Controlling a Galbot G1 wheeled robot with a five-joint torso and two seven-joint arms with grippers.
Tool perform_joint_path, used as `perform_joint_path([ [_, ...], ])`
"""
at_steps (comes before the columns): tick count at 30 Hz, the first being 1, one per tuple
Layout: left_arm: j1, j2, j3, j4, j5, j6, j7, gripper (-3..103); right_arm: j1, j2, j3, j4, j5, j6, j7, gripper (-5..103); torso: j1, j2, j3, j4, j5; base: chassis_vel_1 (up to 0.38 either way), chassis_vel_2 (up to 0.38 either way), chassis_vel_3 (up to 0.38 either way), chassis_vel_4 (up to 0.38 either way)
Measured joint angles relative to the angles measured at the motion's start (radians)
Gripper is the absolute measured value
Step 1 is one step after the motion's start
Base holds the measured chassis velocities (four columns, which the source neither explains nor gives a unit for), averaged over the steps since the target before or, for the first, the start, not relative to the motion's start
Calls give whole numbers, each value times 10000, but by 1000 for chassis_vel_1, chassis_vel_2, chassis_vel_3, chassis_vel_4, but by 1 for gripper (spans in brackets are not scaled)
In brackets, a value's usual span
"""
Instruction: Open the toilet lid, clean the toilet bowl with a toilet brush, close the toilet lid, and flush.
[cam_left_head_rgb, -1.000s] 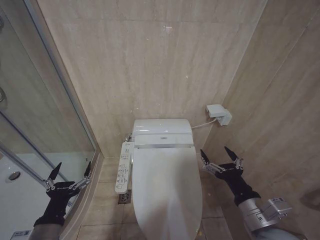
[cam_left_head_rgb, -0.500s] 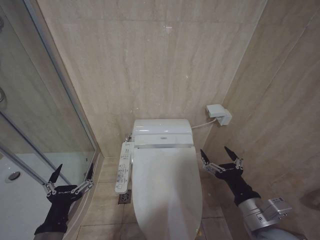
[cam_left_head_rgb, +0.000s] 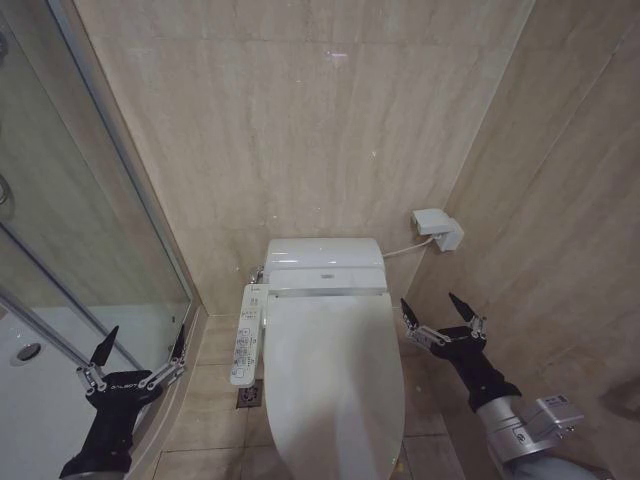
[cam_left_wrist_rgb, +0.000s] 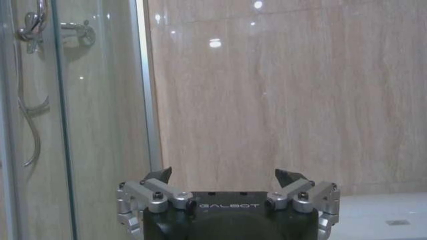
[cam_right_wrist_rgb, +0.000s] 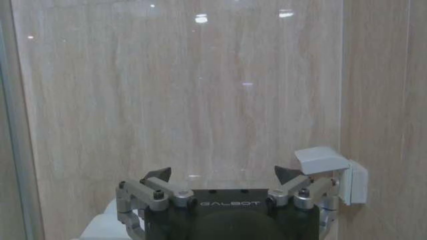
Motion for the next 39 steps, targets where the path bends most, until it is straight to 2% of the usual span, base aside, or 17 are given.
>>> perform_joint_path([
  [10,4,43,-64,-2,15,355,40,100,0,0,0,0,0,0,0,100,0,0,0,0,-1,0,0,0,0],
  [17,9,16,-125,-2,62,388,163,100,0,0,0,0,0,0,0,100,0,0,0,0,0,0,0,0,0],
  [21,10,16,-197,-1,99,369,262,100,0,0,0,-1,0,0,0,100,0,0,0,0,-1,0,0,0,0],
  [28,0,17,-387,1,309,-11,600,100,0,0,0,0,0,0,0,100,0,0,0,0,0,0,0,0,0],
  [39,-33,-28,-383,8,313,-61,557,100,0,0,0,0,0,0,0,100,0,0,0,0,0,0,0,0,0],
])
